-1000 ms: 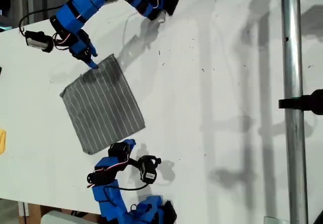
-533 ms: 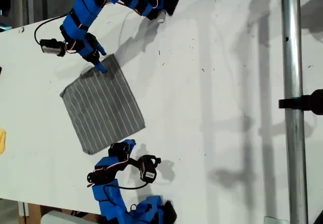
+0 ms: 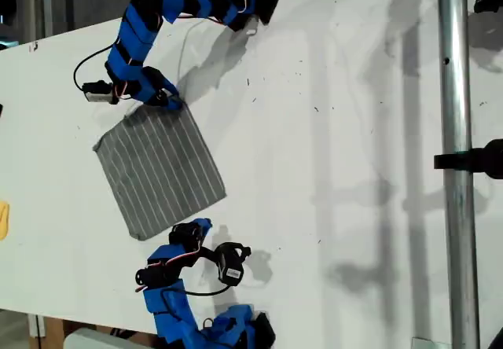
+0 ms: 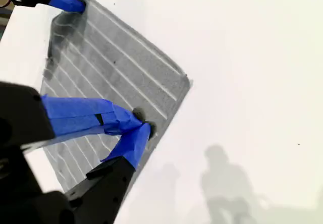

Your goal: Grasp corners of a towel and fold twice.

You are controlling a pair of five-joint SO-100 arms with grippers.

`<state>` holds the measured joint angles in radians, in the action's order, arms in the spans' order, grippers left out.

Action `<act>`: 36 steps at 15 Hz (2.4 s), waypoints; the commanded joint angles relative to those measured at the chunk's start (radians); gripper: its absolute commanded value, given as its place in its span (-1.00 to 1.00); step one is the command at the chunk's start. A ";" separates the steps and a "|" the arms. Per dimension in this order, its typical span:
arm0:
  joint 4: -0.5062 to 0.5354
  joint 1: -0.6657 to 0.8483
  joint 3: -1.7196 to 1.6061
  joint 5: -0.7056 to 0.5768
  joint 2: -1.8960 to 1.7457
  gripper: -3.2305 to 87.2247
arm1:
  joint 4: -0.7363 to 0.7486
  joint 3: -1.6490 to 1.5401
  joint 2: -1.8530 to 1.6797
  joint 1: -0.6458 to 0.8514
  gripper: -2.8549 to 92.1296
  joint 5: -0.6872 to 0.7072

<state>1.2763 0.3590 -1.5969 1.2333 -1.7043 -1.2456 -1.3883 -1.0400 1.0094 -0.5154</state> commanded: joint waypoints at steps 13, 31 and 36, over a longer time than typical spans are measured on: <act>0.101 0.114 0.466 -0.302 0.434 -0.22 | -0.008 -0.008 -0.098 -0.107 -0.94 -0.012; 0.305 0.121 0.739 -0.207 0.899 -0.99 | -0.048 -0.009 -0.199 -0.196 -0.94 -0.057; 0.399 -0.008 0.500 -0.087 0.597 -0.99 | -0.160 -0.100 -0.419 -0.423 -0.94 -0.166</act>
<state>1.6398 0.4157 -1.0186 1.0968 -0.9419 -1.3606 -1.4757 -1.3131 0.6473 -0.6443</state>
